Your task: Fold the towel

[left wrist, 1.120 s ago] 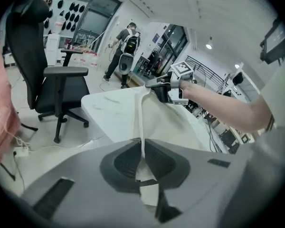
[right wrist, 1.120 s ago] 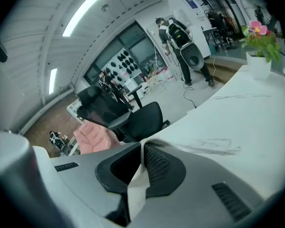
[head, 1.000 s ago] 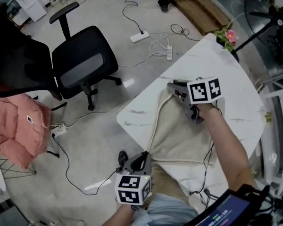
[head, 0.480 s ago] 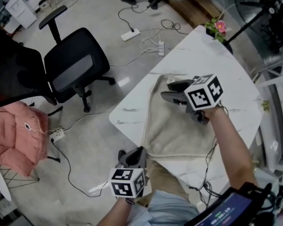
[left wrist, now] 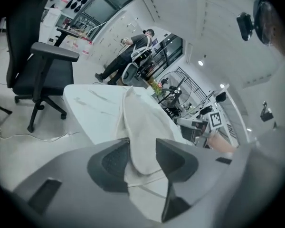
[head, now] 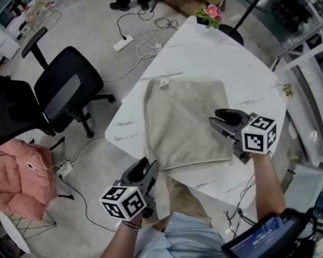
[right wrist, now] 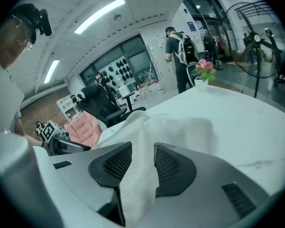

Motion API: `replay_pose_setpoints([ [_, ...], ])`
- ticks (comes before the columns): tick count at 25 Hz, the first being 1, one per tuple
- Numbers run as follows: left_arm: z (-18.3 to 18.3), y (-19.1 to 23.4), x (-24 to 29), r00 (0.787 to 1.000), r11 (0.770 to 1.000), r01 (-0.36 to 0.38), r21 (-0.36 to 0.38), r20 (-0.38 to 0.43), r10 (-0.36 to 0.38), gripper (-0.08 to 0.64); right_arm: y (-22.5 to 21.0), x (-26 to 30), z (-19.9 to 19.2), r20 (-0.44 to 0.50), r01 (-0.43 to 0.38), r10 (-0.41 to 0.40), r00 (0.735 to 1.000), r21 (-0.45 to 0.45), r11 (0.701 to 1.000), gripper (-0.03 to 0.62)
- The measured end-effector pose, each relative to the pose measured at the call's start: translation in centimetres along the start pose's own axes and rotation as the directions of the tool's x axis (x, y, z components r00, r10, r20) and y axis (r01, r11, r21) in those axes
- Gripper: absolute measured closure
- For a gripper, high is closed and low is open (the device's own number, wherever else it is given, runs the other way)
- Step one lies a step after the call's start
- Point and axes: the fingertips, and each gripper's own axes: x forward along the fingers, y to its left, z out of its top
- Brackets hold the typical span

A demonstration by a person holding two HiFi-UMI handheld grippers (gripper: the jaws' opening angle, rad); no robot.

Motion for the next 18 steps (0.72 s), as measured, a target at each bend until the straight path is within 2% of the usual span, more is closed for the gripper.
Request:
replay_pose_setpoints([
  [2,-0.5,-0.1,0.3,1.0,1.0,0.005,0.012,-0.025,-0.005,0.372,-0.5,-1.9,-2.3,0.004,0.045,-0.045,0.999,0.007,0.999,0.434],
  [6,-1.1,1.7,1.3,0.995,0.996,-0.075,0.051,-0.059,0.078,0.368,-0.2,-5.1,-6.0,0.004,0.153,-0.153,0.988,-0.062,0.986,0.434],
  [9,-0.5,2.7,2.0,0.993,0.993,-0.103,0.057,-0.056,0.106,0.535,1.0,-7.0,-8.9,-0.021,0.223,-0.228,0.973,-0.14,0.965,0.434],
  [10,-0.5,2.8,2.0,0.993,0.993,-0.096,0.062,-0.065,0.1,0.535,1.5,-7.5,-10.0,-0.038,0.242,-0.252,0.967,-0.174,0.955,0.434],
  [15,-0.5,2.7,1.5,0.992,0.996,-0.071,0.056,-0.101,0.077,0.537,2.8,-8.2,-13.7,-0.088,0.302,-0.357,0.93,-0.37,0.878,0.433],
  [18,-0.7,2.3,0.9,0.991,0.996,-0.082,0.045,-0.099,0.086,0.537,2.5,-7.7,-14.9,-0.091,0.31,-0.414,0.906,-0.523,0.794,0.434],
])
